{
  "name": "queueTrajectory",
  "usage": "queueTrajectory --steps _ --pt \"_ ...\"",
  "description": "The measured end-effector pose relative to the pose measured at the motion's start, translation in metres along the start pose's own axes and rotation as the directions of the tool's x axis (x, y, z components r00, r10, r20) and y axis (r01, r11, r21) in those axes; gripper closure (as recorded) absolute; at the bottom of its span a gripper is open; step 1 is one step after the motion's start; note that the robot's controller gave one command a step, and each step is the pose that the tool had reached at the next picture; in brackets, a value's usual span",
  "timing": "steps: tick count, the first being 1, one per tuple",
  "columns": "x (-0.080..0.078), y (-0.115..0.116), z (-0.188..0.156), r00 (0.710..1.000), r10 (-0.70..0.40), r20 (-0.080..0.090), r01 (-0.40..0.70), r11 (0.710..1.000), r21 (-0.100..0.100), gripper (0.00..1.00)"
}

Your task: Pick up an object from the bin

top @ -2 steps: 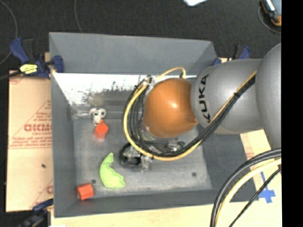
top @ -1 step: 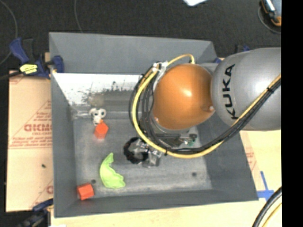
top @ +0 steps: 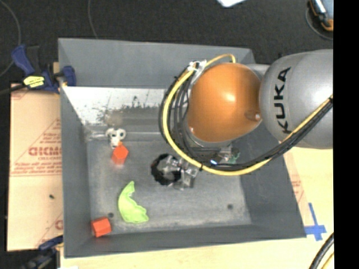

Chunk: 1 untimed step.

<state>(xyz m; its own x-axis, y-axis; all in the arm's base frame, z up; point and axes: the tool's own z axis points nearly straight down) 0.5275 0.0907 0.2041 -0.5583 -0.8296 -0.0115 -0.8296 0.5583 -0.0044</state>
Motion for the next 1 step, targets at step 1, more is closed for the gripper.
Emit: queueTrajectory --steps 1 --pt "-0.0203 0.0305 -0.0594 1.0 0.005 0.005 -0.005 1.0 0.003 1.0"
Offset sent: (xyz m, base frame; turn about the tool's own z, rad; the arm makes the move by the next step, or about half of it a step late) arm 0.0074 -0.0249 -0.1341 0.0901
